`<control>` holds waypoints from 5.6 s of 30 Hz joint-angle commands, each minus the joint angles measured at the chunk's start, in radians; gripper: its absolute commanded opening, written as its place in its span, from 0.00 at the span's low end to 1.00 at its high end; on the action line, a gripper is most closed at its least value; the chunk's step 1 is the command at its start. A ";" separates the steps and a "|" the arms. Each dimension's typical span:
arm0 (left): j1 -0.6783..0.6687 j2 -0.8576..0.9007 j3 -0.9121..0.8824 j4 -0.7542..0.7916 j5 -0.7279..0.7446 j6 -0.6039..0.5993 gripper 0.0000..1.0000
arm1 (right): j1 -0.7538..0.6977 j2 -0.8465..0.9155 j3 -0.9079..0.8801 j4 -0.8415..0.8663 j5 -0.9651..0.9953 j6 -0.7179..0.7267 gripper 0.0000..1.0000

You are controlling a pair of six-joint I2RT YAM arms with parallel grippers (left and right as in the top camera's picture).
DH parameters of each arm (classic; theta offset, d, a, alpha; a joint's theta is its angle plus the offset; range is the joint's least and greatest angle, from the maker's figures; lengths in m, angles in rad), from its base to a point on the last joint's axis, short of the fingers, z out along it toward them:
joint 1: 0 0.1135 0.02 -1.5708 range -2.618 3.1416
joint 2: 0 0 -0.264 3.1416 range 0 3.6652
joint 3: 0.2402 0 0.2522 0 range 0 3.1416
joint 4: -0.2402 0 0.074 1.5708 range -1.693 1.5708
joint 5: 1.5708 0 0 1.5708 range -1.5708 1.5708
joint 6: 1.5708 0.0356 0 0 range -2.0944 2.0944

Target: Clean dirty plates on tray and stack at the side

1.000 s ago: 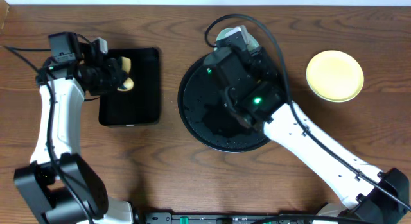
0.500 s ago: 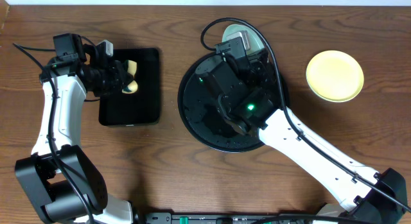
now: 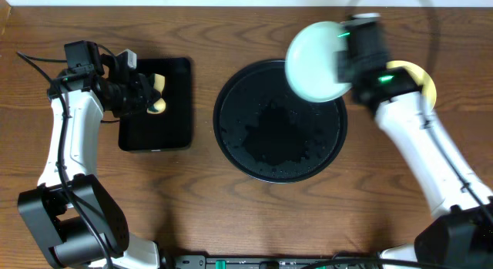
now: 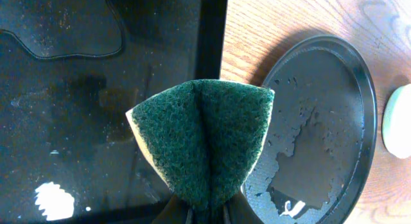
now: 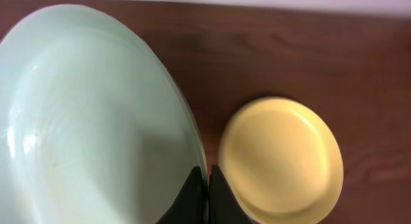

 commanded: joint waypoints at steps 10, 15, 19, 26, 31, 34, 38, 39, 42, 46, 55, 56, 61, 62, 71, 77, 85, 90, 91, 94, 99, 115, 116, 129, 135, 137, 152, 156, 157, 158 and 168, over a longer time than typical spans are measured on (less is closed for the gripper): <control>0.002 0.007 -0.002 0.003 0.012 0.010 0.08 | -0.514 0.137 -0.002 -0.010 -0.385 0.020 0.01; 0.002 0.007 -0.002 0.003 0.012 0.010 0.08 | -0.581 0.220 -0.002 0.029 -0.420 0.016 0.02; 0.002 0.007 -0.002 0.003 -0.008 0.010 0.08 | -0.591 0.235 -0.002 0.041 -0.420 -0.008 0.21; 0.002 0.008 -0.005 0.002 -0.114 0.010 0.08 | -0.581 0.235 -0.002 0.002 -0.466 -0.012 0.55; 0.001 0.009 -0.016 0.004 -0.121 0.011 0.08 | -0.554 0.235 -0.002 -0.072 -0.621 -0.034 0.59; 0.001 0.015 -0.023 0.005 -0.143 0.016 0.08 | -0.512 0.235 -0.002 -0.122 -0.643 -0.034 0.59; 0.001 0.032 -0.031 0.007 -0.161 0.017 0.08 | -0.432 0.235 -0.009 -0.152 -0.642 -0.046 0.59; -0.002 0.036 -0.036 0.011 -0.161 0.017 0.08 | -0.408 0.235 -0.012 -0.152 -0.642 -0.053 0.59; -0.014 0.052 -0.042 0.019 -0.163 0.017 0.08 | -0.350 0.235 -0.013 -0.153 -0.622 -0.054 0.59; -0.032 0.075 -0.042 0.032 -0.166 0.018 0.17 | -0.287 0.235 -0.013 -0.142 -0.605 -0.067 0.61; -0.035 0.099 -0.041 0.066 -0.210 0.017 0.70 | -0.214 0.235 -0.013 -0.151 -0.602 -0.078 0.63; -0.035 0.099 -0.041 0.072 -0.210 0.017 0.71 | -0.212 0.235 -0.013 -0.155 -0.602 -0.078 0.65; -0.035 0.099 -0.041 0.090 -0.209 0.016 0.70 | -0.206 0.235 -0.013 -0.177 -0.602 -0.078 0.75; -0.035 0.098 -0.041 0.090 -0.204 0.012 0.59 | -0.202 0.235 -0.013 -0.180 -0.602 -0.078 0.75; -0.082 0.099 -0.050 0.090 -0.101 -0.002 0.08 | -0.138 0.235 -0.013 -0.183 -0.601 -0.077 0.79; -0.177 0.099 -0.075 0.102 -0.214 -0.003 0.08 | -0.108 0.235 -0.013 -0.175 -0.562 -0.077 0.86; -0.269 0.099 -0.083 0.105 -0.383 -0.040 0.08 | -0.103 0.235 -0.013 -0.198 -0.537 -0.078 0.99; -0.272 0.099 -0.103 0.117 -0.383 -0.059 0.08 | -0.103 0.235 -0.013 -0.213 -0.537 -0.078 0.99; -0.272 0.099 -0.112 0.125 -0.383 -0.059 0.08 | -0.103 0.235 -0.013 -0.213 -0.537 -0.078 0.99; -0.272 0.099 -0.154 0.174 -0.383 -0.059 0.08 | -0.103 0.235 -0.013 -0.213 -0.537 -0.078 0.99; -0.272 0.099 -0.180 0.200 -0.483 -0.059 0.11 | -0.103 0.235 -0.013 -0.211 -0.537 -0.078 0.99; -0.271 0.027 -0.160 0.149 -0.678 -0.122 0.12 | -0.104 0.235 -0.013 -0.198 -0.523 -0.078 0.99; -0.271 0.016 -0.160 0.149 -0.694 -0.135 0.12 | -0.104 0.235 -0.013 -0.198 -0.523 -0.078 0.99; -0.271 -0.004 -0.160 0.142 -0.744 -0.180 0.67 | -0.103 0.235 -0.013 -0.198 -0.523 -0.078 0.99; -0.271 -0.004 -0.160 0.138 -0.744 -0.180 0.81 | -0.104 0.235 -0.013 -0.198 -0.523 -0.078 0.99; -0.271 -0.004 -0.160 0.138 -0.744 -0.180 0.81 | -0.104 0.235 -0.013 -0.198 -0.523 -0.078 0.99; -0.271 -0.004 -0.160 0.138 -0.744 -0.180 0.82 | -0.104 0.235 -0.013 -0.198 -0.523 -0.078 0.99; -0.271 -0.004 -0.160 0.138 -0.744 -0.180 0.82 | -0.103 0.235 -0.013 -0.198 -0.523 -0.078 0.99; -0.271 -0.004 -0.160 0.138 -0.744 -0.180 0.82 | -0.103 0.235 -0.013 -0.198 -0.523 -0.078 0.99; -0.271 -0.004 -0.160 0.138 -0.744 -0.180 0.82 | -0.105 0.238 -0.013 -0.198 -0.522 -0.078 0.99; -0.271 -0.004 -0.160 0.138 -0.744 -0.180 0.82 | -0.100 0.071 -0.013 -0.198 -0.523 -0.078 0.99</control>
